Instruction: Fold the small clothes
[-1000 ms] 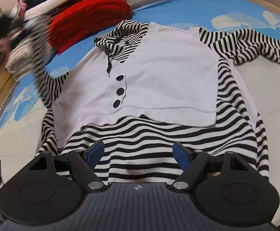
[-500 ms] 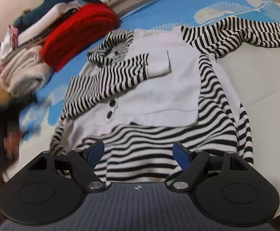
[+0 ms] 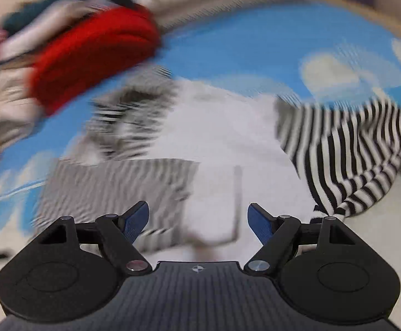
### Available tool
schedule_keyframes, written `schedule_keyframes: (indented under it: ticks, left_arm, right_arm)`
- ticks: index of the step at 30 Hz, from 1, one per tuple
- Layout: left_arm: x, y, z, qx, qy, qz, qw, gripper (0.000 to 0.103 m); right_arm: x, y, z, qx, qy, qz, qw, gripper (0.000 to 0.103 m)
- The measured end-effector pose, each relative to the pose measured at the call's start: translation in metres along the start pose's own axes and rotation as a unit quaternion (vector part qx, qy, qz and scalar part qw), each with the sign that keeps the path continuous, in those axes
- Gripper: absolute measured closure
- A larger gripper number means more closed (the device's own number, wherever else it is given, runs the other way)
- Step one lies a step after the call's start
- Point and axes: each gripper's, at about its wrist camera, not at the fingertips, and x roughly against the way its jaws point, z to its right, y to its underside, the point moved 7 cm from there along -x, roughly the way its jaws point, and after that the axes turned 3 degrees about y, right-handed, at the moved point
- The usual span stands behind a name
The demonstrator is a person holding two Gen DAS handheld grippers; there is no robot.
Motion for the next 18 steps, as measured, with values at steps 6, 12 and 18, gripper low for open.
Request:
schedule_keyframes:
  ticks: [6, 12, 18]
  left_arm:
    - [-0.023, 0.015, 0.023, -0.04, 0.012, -0.067, 0.9969, 0.005]
    - [-0.035, 0.016, -0.003, -0.058, -0.107, -0.061, 0.9907, 0.005]
    - [-0.029, 0.017, -0.01, -0.061, -0.117, -0.055, 0.9898, 0.005]
  right_arm:
    - [-0.055, -0.005, -0.019, 0.028, 0.094, -0.024, 0.995, 0.095]
    - [0.0, -0.052, -0.096, 0.123, 0.038, 0.064, 0.99, 0.096]
    - [0.087, -0.102, -0.155, 0.175, -0.053, 0.184, 0.966, 0.096]
